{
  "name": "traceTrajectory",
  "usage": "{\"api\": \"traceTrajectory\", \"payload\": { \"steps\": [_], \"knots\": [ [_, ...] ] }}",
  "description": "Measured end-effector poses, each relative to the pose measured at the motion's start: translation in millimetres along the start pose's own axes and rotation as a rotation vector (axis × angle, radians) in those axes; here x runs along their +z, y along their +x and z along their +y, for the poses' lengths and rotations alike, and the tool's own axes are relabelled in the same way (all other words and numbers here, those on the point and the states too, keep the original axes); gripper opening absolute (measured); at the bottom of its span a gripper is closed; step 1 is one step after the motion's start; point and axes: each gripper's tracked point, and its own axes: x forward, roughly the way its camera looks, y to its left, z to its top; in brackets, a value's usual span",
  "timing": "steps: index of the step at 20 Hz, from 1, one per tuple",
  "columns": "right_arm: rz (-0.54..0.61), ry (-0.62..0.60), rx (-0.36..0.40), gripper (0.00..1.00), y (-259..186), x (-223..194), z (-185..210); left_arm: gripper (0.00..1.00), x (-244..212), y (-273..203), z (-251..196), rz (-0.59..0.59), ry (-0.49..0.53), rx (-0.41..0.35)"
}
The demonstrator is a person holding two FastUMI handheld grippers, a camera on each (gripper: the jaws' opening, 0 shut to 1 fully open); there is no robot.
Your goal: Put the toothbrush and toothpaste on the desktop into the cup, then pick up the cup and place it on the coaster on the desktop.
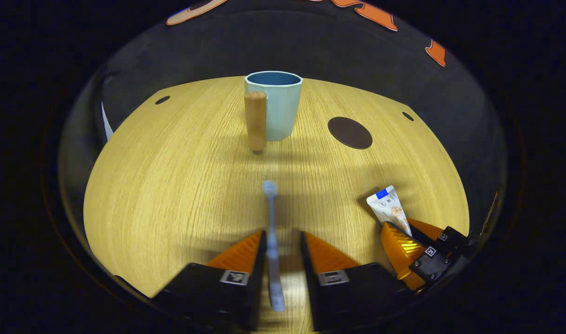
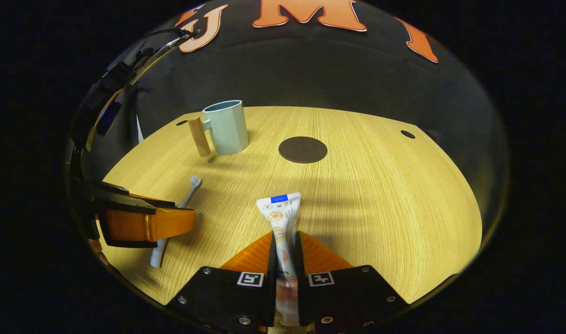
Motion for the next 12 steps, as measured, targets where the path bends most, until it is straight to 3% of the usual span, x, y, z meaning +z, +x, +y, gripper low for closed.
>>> {"api": "traceTrajectory", "payload": {
  "steps": [1, 2, 5, 7, 12],
  "knots": [
    [-0.003, 0.003, 0.001, 0.2, 0.2, 0.8, -0.6, 0.17, 1.7, 4.1, 0.5, -0.01, 0.005, -0.002],
    [-0.01, 0.012, -0.006, 0.2, 0.6, 2.2, -1.6, 0.15, -0.8, 6.1, 1.4, 0.0, 0.008, -0.001],
    [-0.008, 0.085, 0.03, 0.13, 3.4, 2.6, -0.2, 0.15, 1.1, 1.7, 11.4, -0.01, 0.004, -0.012],
    [0.004, 0.149, 0.048, 0.09, 4.5, 2.0, 2.2, 0.1, 6.1, -7.7, 20.4, -0.014, -0.001, -0.023],
    [-0.052, 0.202, 0.085, 0.08, -5.4, 13.9, 4.4, 0.08, 6.0, 1.7, 25.5, -0.044, -0.009, -0.05]
  ]
}}
